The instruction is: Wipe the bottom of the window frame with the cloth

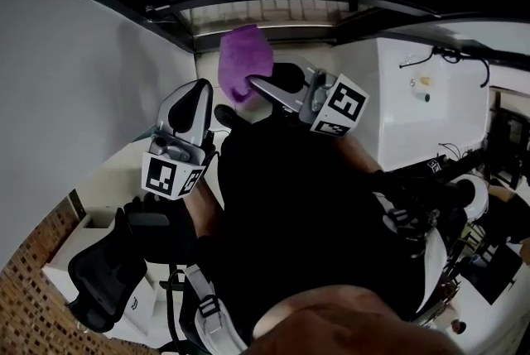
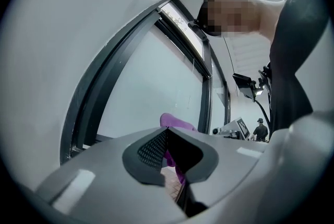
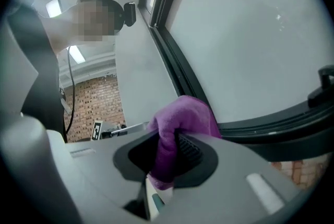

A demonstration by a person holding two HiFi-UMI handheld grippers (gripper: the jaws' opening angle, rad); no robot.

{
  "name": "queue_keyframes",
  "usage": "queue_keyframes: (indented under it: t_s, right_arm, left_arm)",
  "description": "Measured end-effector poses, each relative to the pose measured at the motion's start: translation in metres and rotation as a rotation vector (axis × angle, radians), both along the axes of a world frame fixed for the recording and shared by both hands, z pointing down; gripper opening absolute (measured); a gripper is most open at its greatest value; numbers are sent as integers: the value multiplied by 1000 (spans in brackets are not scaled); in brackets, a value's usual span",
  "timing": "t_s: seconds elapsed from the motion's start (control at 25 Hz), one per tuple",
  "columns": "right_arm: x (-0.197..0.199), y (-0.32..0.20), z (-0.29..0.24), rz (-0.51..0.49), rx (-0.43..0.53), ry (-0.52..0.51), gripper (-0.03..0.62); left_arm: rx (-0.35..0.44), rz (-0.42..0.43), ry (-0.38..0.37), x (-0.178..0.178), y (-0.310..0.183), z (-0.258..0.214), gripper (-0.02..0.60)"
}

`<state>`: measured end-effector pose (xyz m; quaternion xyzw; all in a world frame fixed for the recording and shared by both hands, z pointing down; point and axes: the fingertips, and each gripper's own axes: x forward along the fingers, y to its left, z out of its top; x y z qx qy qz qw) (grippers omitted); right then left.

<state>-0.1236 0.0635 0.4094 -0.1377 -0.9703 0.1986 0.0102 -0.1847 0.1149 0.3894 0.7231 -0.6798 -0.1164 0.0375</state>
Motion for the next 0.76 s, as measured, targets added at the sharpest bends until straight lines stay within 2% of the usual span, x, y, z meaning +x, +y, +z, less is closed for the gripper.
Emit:
queue_keyframes:
  t_s: [0.12, 0.24, 0.52, 0.76]
  right_arm:
    - [-7, 0, -14, -50, 48, -49, 64]
    - [-6, -7, -23, -90, 84, -88, 64]
    - [9, -40, -19, -82, 76, -110, 64]
    - [30, -52, -21, -95, 54, -133, 64]
  left_arm:
    - [17, -49, -18, -3, 3, -13, 2]
    - [29, -60, -52, 3, -6, -25, 2]
    - [14, -41, -52, 19, -43, -17, 2]
    - [11, -50, -65, 42, -59, -28, 2]
